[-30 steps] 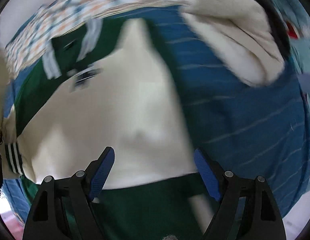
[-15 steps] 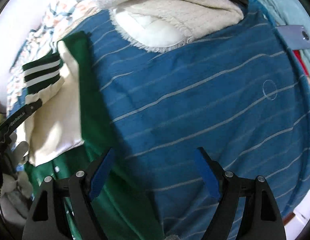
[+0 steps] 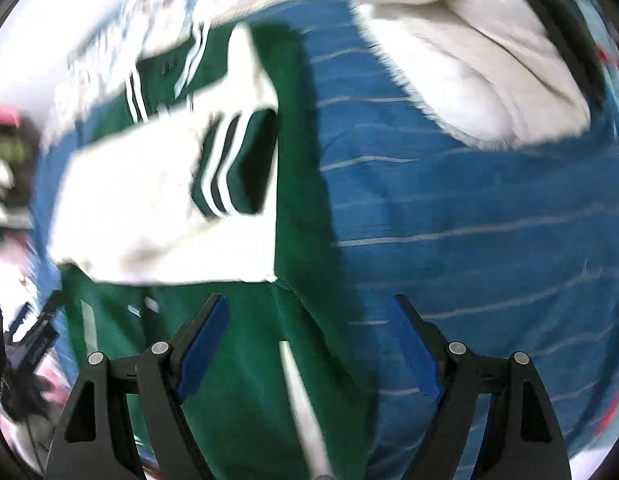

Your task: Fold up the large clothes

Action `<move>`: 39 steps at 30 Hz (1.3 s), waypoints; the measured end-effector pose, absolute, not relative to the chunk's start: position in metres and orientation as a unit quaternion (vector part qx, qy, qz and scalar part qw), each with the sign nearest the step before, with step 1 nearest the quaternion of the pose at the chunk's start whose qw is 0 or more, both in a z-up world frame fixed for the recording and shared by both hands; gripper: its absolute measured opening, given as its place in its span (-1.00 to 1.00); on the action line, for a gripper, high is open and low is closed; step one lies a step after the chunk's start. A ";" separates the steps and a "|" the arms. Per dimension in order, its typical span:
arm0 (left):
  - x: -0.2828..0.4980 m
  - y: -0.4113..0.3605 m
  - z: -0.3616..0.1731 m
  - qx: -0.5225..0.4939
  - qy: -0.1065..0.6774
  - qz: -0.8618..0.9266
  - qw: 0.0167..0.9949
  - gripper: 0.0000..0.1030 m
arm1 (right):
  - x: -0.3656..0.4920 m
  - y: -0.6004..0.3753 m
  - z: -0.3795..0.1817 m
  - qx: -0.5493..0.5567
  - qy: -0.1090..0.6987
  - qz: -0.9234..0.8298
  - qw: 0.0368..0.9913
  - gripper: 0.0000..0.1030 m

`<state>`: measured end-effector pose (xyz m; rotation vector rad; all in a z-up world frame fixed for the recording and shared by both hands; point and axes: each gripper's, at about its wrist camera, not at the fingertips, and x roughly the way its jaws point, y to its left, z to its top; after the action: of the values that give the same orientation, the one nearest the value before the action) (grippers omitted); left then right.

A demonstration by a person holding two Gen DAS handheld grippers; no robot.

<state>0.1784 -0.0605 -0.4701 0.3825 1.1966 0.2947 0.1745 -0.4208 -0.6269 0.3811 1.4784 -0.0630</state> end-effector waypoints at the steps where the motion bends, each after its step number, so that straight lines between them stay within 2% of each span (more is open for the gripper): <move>1: 0.178 -0.045 -0.484 0.183 0.567 0.154 0.788 0.77 | 0.179 -0.411 -0.634 0.140 0.683 -0.026 0.716 0.62; 6: 0.209 0.011 -0.546 0.215 0.583 0.234 0.748 0.77 | 0.191 -0.378 -0.675 0.061 0.716 -0.004 0.696 0.61; 8: 0.228 0.023 -0.559 0.215 0.581 0.253 0.743 0.78 | 0.195 -0.371 -0.688 0.030 0.717 -0.018 0.696 0.32; 9: 0.239 0.029 -0.563 0.209 0.581 0.266 0.740 0.81 | 0.197 -0.373 -0.688 0.025 0.710 -0.029 0.703 -0.19; 10: 0.247 0.035 -0.563 0.199 0.578 0.276 0.742 0.81 | 0.199 -0.378 -0.688 0.030 0.701 -0.046 0.711 -0.25; 13: 0.272 0.051 -0.560 0.159 0.580 0.286 0.746 0.81 | 0.195 -0.416 -0.683 0.142 0.671 -0.086 0.723 -0.30; 17: 0.281 0.065 -0.567 0.133 0.600 0.277 0.739 0.85 | 0.169 -0.466 -0.692 0.271 0.625 -0.139 0.719 -0.30; 18: 0.280 0.066 -0.568 0.133 0.600 0.275 0.739 0.92 | 0.163 -0.476 -0.698 0.296 0.617 -0.148 0.714 -0.30; 21: 0.277 0.070 -0.565 0.124 0.602 0.265 0.743 0.93 | 0.160 -0.481 -0.708 0.321 0.621 -0.159 0.697 -0.28; 22: 0.276 0.071 -0.563 0.123 0.603 0.262 0.743 0.93 | 0.164 -0.477 -0.702 0.302 0.632 -0.160 0.696 -0.21; 26: 0.265 0.059 -0.546 0.145 0.587 0.236 0.761 0.93 | 0.181 -0.440 -0.679 0.133 0.663 -0.124 0.726 -0.17; 29: 0.266 0.051 -0.544 0.167 0.571 0.226 0.771 0.93 | 0.189 -0.427 -0.678 0.034 0.656 -0.113 0.745 -0.17; 30: 0.271 0.054 -0.550 0.165 0.572 0.233 0.769 0.93 | 0.192 -0.431 -0.681 0.034 0.651 -0.116 0.750 -0.17; 33: 0.281 0.077 -0.566 0.116 0.599 0.241 0.754 1.00 | 0.193 -0.466 -0.698 0.138 0.649 -0.160 0.731 -0.14; 35: 0.279 0.083 -0.563 0.096 0.604 0.239 0.754 1.00 | 0.189 -0.478 -0.699 0.208 0.663 -0.197 0.692 0.00; 39: 0.246 0.083 -0.527 0.094 0.595 0.225 0.766 1.00 | 0.158 -0.467 -0.659 0.284 0.673 -0.208 0.651 0.05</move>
<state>0.2459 0.0829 -0.5273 0.2052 1.2914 0.4885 0.1581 -0.4667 -0.6588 0.6439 1.5273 -0.4719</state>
